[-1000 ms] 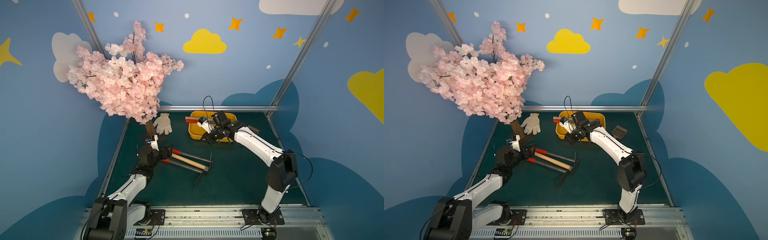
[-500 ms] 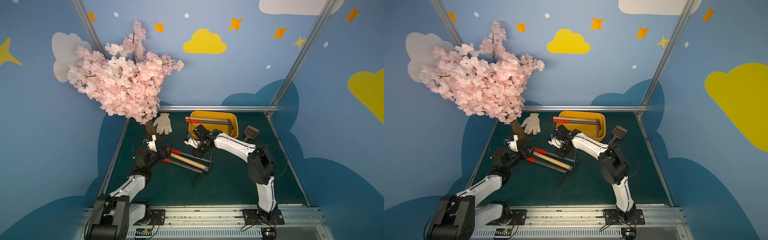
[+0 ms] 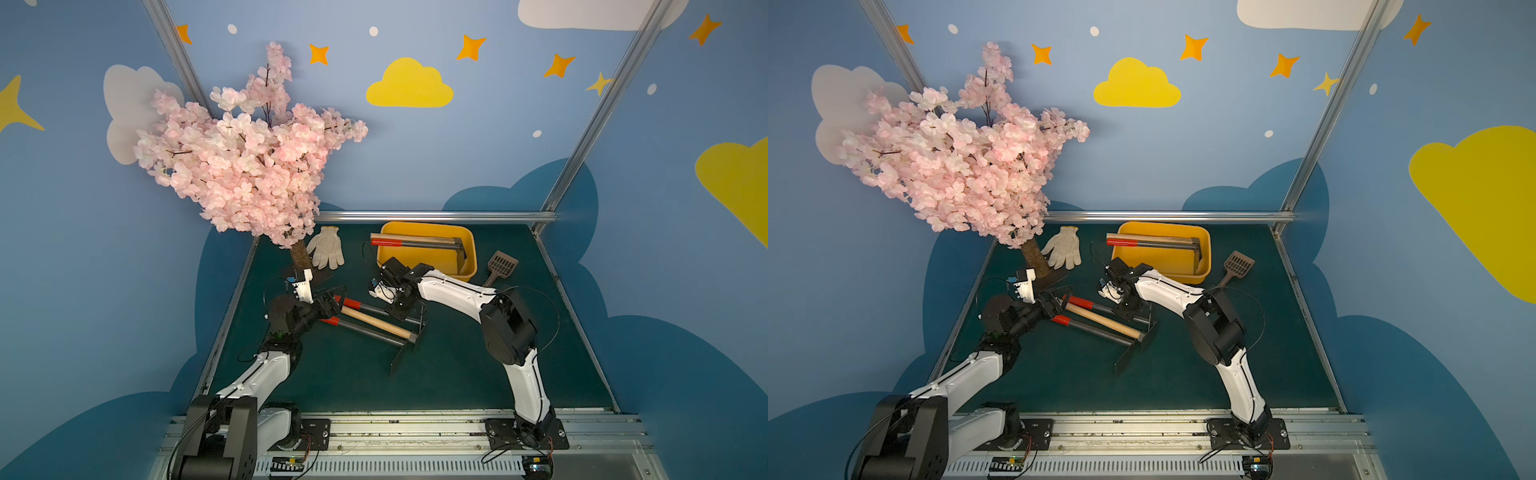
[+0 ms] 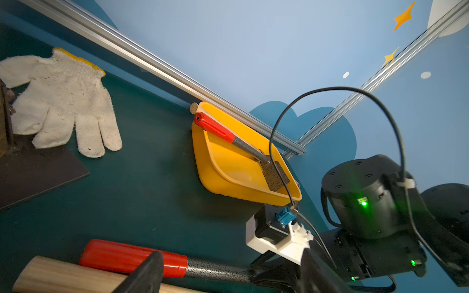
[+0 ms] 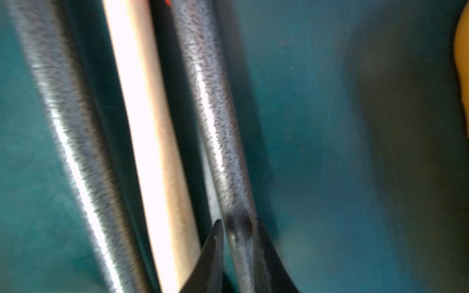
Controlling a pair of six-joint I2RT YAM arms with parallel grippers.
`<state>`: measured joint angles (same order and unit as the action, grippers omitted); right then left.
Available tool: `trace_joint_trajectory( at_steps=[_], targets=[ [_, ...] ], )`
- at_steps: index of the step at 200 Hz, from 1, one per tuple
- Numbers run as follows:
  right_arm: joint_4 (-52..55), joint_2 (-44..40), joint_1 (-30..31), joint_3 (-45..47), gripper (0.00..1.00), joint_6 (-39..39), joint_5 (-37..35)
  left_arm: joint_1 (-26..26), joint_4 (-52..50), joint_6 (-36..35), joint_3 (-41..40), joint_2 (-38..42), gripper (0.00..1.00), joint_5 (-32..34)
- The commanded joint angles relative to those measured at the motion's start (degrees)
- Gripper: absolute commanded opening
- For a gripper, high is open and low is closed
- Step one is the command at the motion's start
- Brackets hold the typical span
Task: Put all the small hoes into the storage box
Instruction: Pick up the hoe from the center of the board.
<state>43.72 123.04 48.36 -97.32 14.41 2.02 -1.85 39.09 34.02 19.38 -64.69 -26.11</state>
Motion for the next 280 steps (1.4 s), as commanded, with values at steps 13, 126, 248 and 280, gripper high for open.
trace_joint_trajectory(
  at_steps=[13,126,248,280],
  targets=[
    [-0.3,2.5,0.2,0.0,0.21,0.0,0.6,0.4,-2.0,-0.8,0.1,2.1,0.85,-0.1],
    [-2.8,5.1,0.3,2.8,0.30,-1.4,1.5,0.4,-4.1,-1.3,0.9,3.0,0.85,-0.2],
    [-2.6,7.3,-0.5,2.4,0.03,-1.2,1.9,0.4,-4.0,-1.4,0.5,3.0,0.85,0.1],
    [-2.2,4.0,-0.9,3.3,0.00,-0.6,-0.2,0.4,-3.8,-1.2,0.2,3.1,0.85,0.2]
  ],
)
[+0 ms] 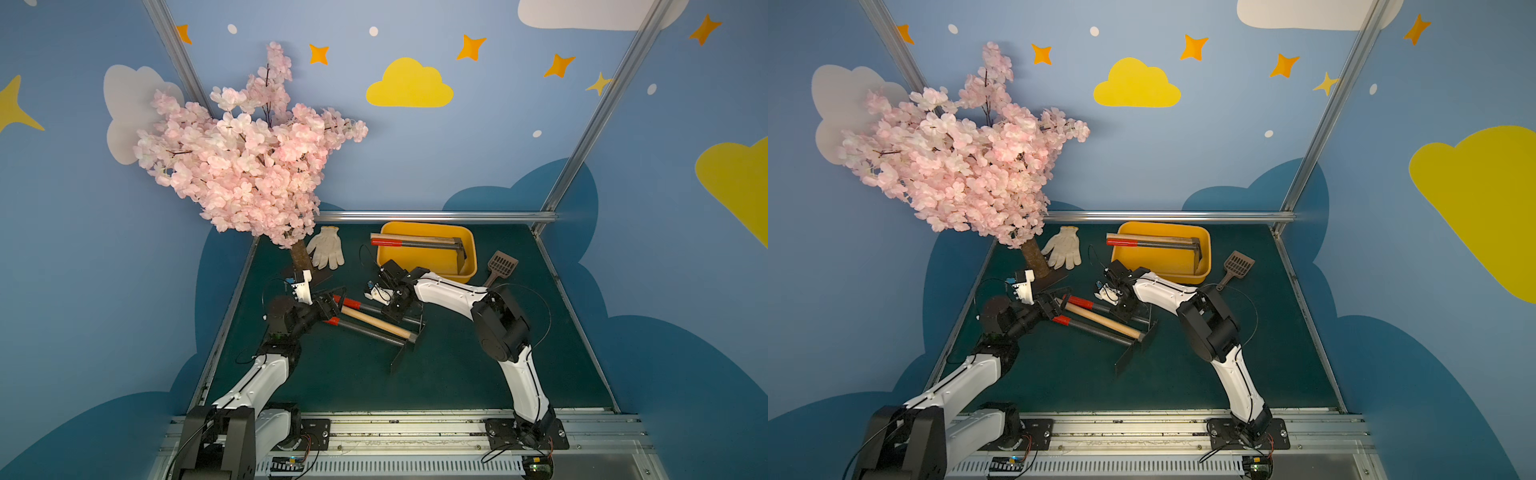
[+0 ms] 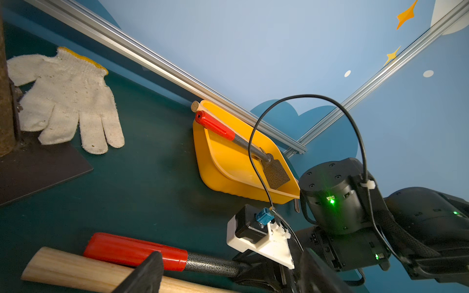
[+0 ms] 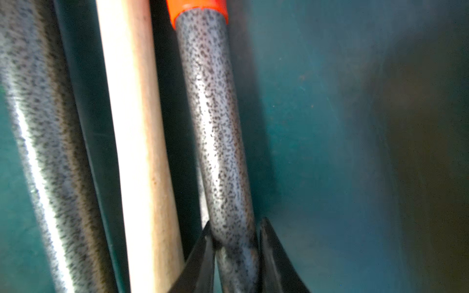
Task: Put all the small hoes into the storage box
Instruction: Pick up the hoe from the center of the board.
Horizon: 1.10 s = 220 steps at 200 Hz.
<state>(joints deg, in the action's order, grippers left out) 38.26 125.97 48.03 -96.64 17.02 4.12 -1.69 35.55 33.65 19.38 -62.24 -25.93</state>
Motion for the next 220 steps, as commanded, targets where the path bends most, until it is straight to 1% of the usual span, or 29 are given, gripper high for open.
trace_joint_trajectory(
  at_steps=[1,42,84,155,172,174,179,208,220],
  targets=[
    [3.3,0.9,-0.5,2.6,0.00,-3.2,-2.4,0.2,-0.2,-0.8,0.1,0.6,0.85,0.0],
    [4.3,-4.2,-1.1,3.3,0.00,-2.3,-6.6,0.3,0.5,-0.3,-0.2,0.7,0.85,-0.3],
    [4.5,-8.1,-1.5,3.2,0.00,-1.7,-9.0,0.2,0.7,0.0,-0.3,0.9,0.85,-0.3],
    [5.6,-10.7,-2.0,0.5,0.00,0.0,-13.5,0.1,0.6,0.2,-0.4,1.0,0.85,-0.3],
    [5.6,-11.8,-2.3,0.1,0.00,0.0,-13.7,0.1,0.6,0.3,-0.4,0.9,0.85,-0.3],
    [5.7,-11.9,-2.4,0.1,0.00,1.4,-13.7,0.1,0.6,0.3,-0.3,0.9,0.85,-0.3],
    [5.6,-12.2,-2.5,0.1,0.00,1.9,-13.6,0.1,0.5,0.3,-0.4,0.8,0.85,-0.3],
    [5.1,-13.7,-2.5,0.2,0.00,2.0,-14.2,-0.2,0.5,0.8,0.4,-0.3,0.85,-1.5],
    [4.5,-14.2,-2.4,0.5,0.00,1.9,-14.4,-0.9,0.5,0.6,1.3,-1.9,0.85,-3.3]
  ],
)
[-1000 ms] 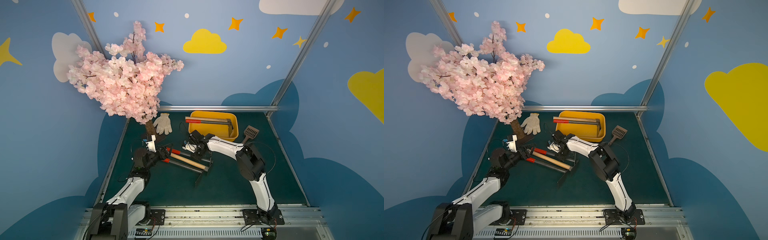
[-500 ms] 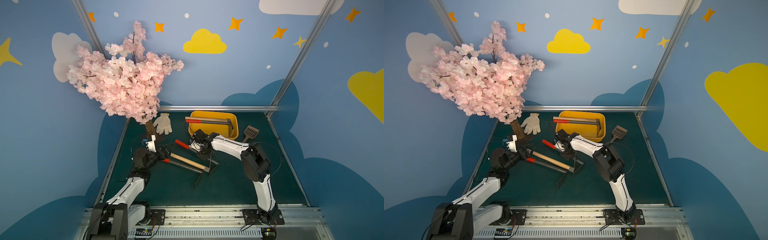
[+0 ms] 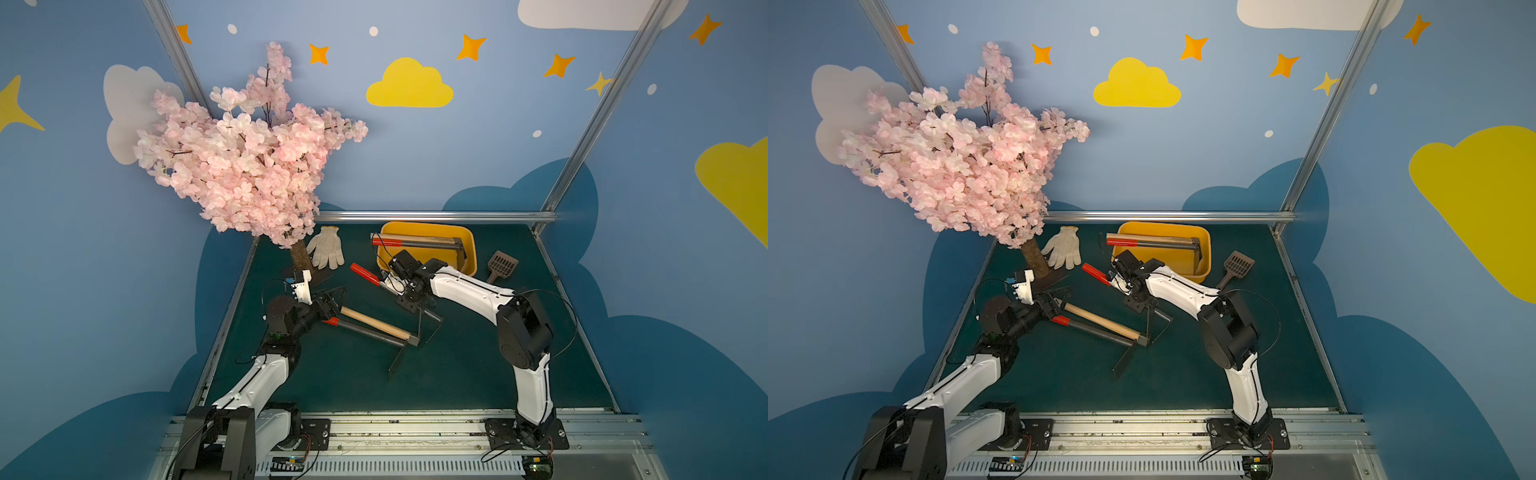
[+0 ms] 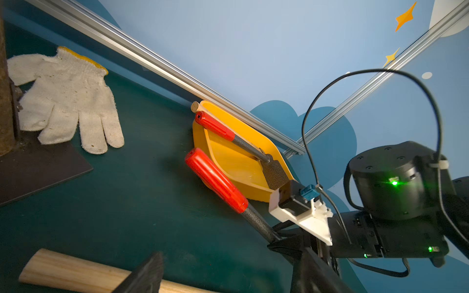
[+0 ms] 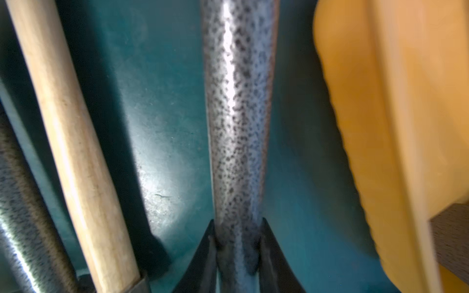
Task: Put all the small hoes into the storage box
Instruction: Pick up the hoe from the center of the board.
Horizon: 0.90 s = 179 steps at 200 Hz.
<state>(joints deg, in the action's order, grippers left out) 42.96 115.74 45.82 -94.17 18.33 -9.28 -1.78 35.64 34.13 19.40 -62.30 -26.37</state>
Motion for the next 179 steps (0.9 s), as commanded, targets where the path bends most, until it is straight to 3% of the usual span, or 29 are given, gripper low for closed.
trace_joint_trajectory(
  at_steps=[1,80,179],
  targets=[
    [-0.2,-4.0,-0.2,-2.0,0.00,0.6,-0.9,-0.9,0.5,0.1,1.4,-2.0,0.85,-3.0],
    [-2.3,-6.9,1.0,-0.2,0.00,0.0,-0.6,-7.0,16.4,6.9,6.3,-17.0,0.86,-3.5],
    [-2.7,-10.8,3.7,2.4,0.00,0.3,-0.7,-9.3,32.1,14.5,12.4,-29.5,0.82,-2.1]
  ],
)
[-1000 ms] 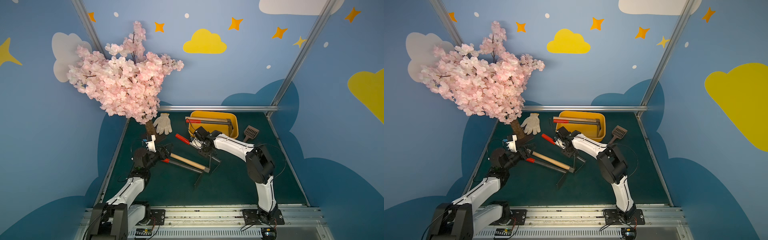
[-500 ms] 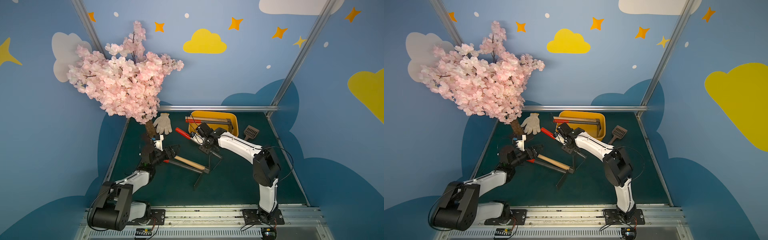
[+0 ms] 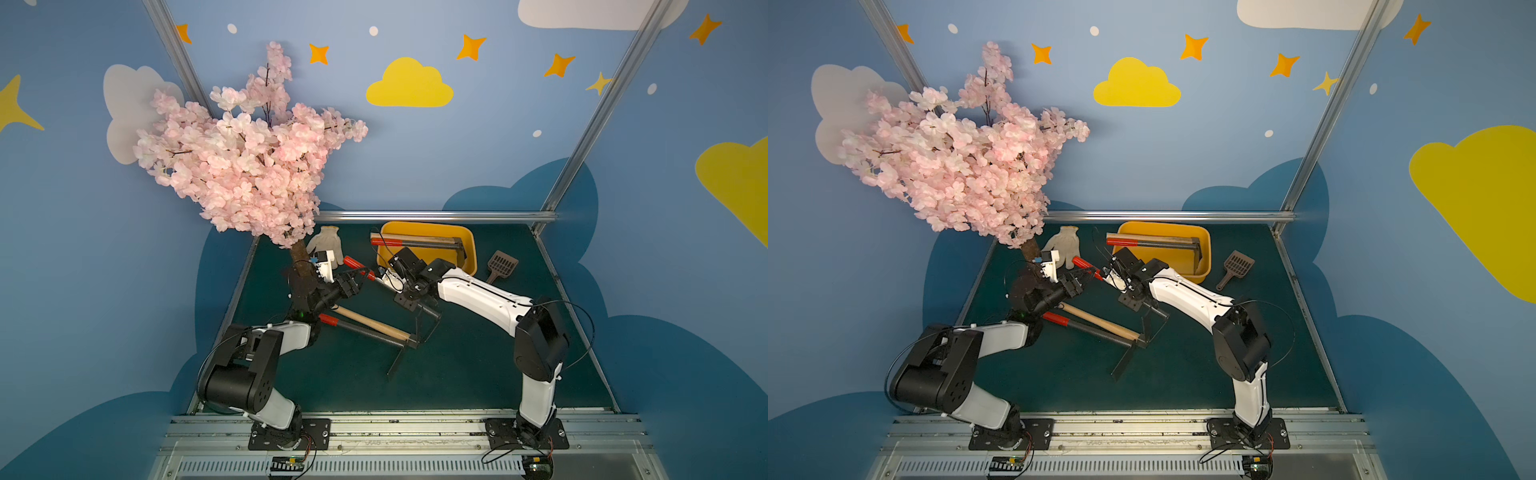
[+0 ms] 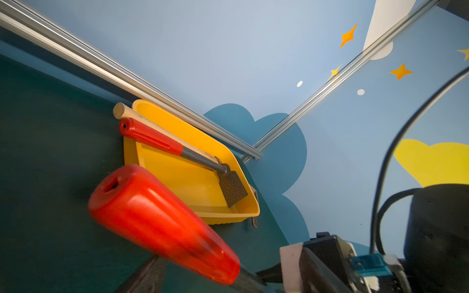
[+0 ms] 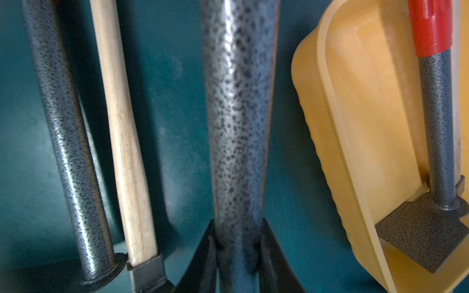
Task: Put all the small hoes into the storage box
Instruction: Pick up the hoe from the center of the board.
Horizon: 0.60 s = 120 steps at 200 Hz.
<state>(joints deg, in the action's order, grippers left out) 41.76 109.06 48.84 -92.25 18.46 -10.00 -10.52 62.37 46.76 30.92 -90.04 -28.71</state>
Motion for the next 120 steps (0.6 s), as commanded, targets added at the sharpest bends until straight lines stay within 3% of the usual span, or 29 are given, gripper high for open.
trace_joint_trajectory(
  at_steps=[1,44,84,120],
  targets=[
    [-1.5,-4.2,0.7,0.5,0.00,0.1,0.1,-0.5,5.5,1.9,1.0,-1.8,0.82,0.2],
    [-1.2,-5.1,1.7,0.7,0.00,0.2,0.0,-0.8,9.3,3.7,0.8,-4.0,0.76,1.0],
    [-1.0,-4.2,3.3,0.3,0.00,0.0,0.1,-0.8,11.6,5.0,1.0,-4.2,0.61,2.1],
    [-1.1,-3.5,4.1,-0.8,0.00,-0.3,0.1,-0.9,13.8,6.6,1.3,-4.4,0.42,2.6]
  ],
)
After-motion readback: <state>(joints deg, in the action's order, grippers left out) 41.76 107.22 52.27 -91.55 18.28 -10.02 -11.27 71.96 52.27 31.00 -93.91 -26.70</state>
